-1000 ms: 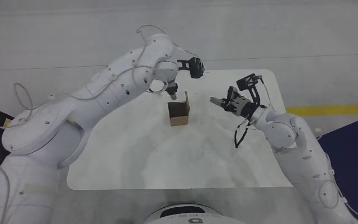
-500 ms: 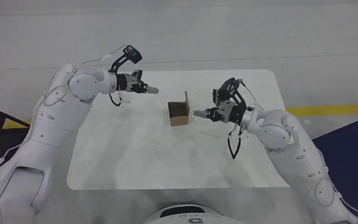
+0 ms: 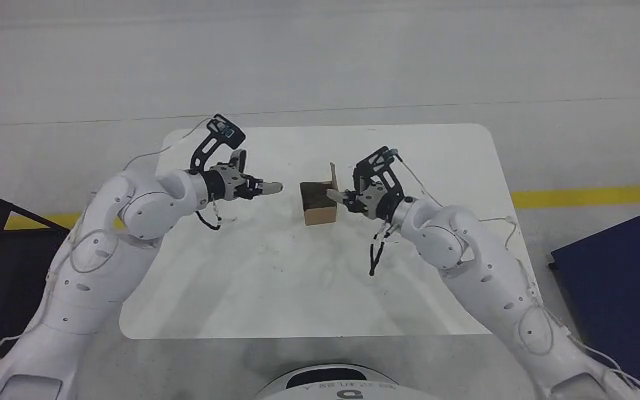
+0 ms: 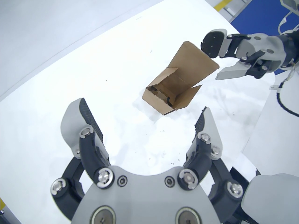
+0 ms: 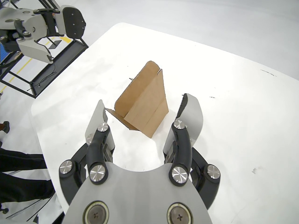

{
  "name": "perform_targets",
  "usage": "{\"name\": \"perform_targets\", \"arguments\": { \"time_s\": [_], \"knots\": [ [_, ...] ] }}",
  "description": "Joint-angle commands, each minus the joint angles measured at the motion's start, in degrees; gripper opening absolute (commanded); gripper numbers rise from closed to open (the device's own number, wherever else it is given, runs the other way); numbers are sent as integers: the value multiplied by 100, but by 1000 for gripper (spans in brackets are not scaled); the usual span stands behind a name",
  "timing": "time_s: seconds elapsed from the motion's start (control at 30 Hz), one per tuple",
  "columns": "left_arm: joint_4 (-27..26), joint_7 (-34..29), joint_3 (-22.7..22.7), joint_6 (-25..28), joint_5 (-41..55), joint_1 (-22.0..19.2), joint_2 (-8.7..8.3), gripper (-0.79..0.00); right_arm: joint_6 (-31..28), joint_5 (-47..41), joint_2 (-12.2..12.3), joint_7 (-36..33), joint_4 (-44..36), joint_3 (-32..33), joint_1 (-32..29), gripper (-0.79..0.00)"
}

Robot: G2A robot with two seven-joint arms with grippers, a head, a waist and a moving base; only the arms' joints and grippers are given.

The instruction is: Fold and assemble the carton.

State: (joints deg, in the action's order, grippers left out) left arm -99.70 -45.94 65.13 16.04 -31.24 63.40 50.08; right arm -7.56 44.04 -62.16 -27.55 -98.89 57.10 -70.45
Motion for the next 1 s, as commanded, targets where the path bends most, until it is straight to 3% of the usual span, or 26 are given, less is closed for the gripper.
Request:
{"name": "perform_targets", "arguments": {
  "time_s": [0.0,0.03,0.1,0.13,0.17,0.3,0.47,0.67,0.7,0.73,0.77,0.87,0.97],
  "knots": [
    [0,57,44,-32,-14,88,-6,0,189,57,-44,-34,91,-136,78,-274],
    [-3,76,81,-45,-24,147,-13,0,305,47,-69,-57,153,-185,132,-397],
    [-36,89,177,-64,-49,276,-33,0,452,9,-115,-122,246,-271,232,-520],
    [-59,107,240,-76,-42,350,-44,0,478,-22,-132,-156,280,-296,278,-720],
    [-82,119,307,-84,-38,429,-57,0,477,-61,-146,-193,306,-307,323,-785],
    [-197,202,596,-124,0,765,-107,0,-5,-446,-168,-525,396,-270,517,-785],
    [-278,282,840,-90,84,1079,-141,0,-1387,-1428,-174,-1420,786,-263,921,-785],
    [-340,256,869,-80,65,1204,-139,0,-2110,-1723,-239,-1832,1236,-456,1447,-785],
    [-352,211,841,-86,45,1202,-136,0,-2198,-1698,-255,-1862,1280,-506,1532,-714],
    [-357,152,810,-99,15,1190,-133,0,-2272,-1681,-270,-1882,1324,-555,1611,-526],
    [-358,86,769,-109,-5,1176,-127,0,-2314,-1686,-287,-1888,1376,-595,1686,-391],
    [-312,-144,576,-91,39,1095,-99,0,-2330,-1688,-337,-1834,1525,-669,1912,-111],
    [-194,-412,290,-28,82,908,-52,0,-2328,-1702,-373,-1738,1652,-700,2065,0]
  ]
}}
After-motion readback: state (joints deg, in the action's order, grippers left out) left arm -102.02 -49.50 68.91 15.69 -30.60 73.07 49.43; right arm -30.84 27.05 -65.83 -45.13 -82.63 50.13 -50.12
